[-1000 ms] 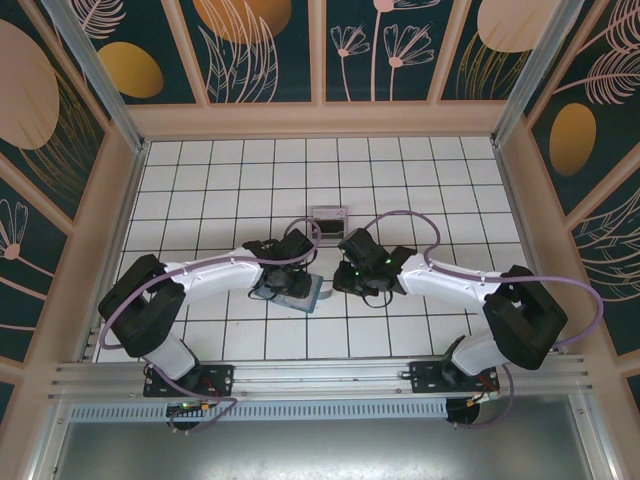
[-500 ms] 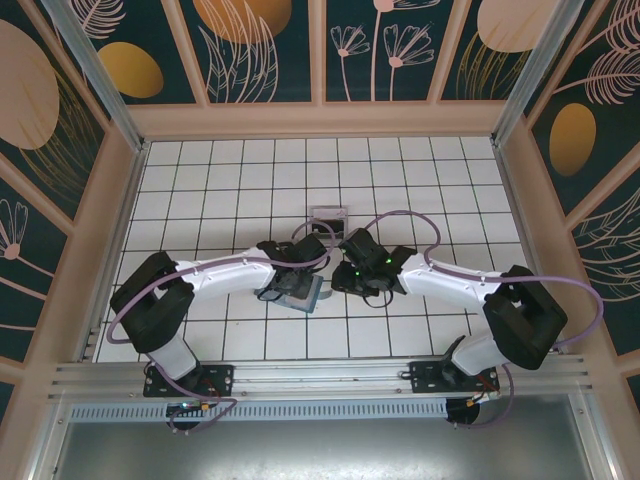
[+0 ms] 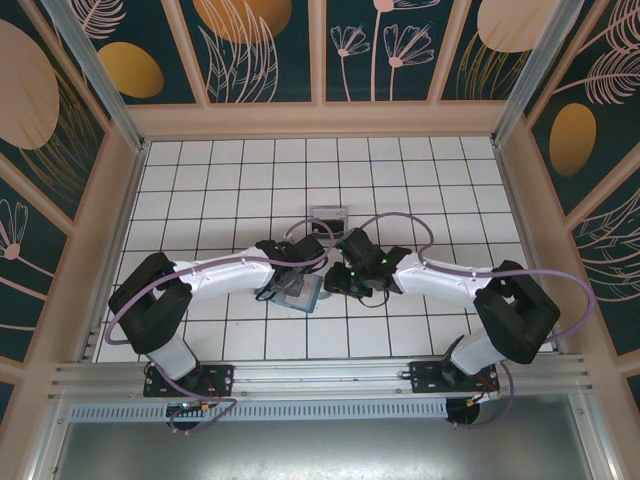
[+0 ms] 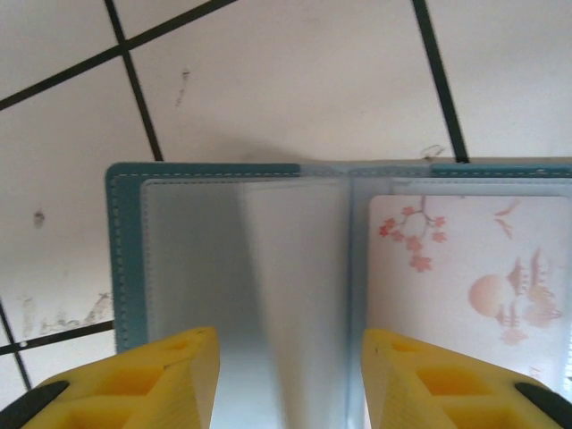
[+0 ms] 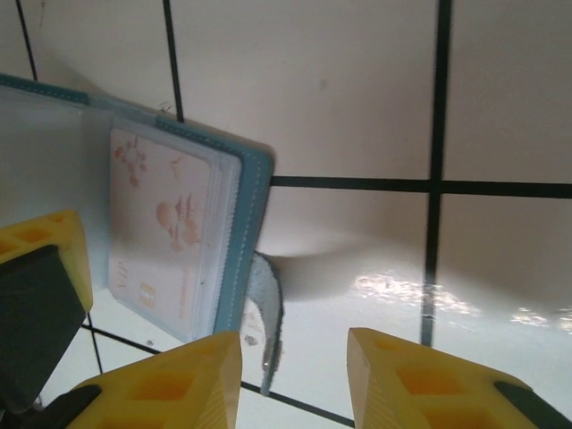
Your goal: Take the credit cards out of the card holder
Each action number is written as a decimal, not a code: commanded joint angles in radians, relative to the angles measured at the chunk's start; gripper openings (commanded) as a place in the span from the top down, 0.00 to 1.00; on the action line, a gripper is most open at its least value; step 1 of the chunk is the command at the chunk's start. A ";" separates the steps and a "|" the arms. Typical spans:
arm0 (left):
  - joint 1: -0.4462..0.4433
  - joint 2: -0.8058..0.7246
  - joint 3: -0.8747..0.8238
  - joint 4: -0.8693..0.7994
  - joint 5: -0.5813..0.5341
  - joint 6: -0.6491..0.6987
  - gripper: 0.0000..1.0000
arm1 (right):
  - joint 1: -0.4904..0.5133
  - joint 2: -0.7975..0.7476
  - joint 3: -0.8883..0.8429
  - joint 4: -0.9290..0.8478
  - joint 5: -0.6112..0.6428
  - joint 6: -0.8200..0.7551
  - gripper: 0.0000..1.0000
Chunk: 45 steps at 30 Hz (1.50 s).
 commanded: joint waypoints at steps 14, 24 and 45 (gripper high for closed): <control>0.011 -0.032 -0.034 -0.049 -0.110 0.019 0.54 | 0.011 0.066 -0.010 0.040 -0.040 -0.006 0.85; 0.060 -0.049 -0.112 0.020 -0.012 0.043 0.54 | -0.048 0.044 0.007 -0.025 0.012 -0.053 0.93; 0.074 -0.135 -0.151 0.129 0.204 0.022 0.55 | -0.125 0.121 0.148 -0.143 0.055 -0.177 0.83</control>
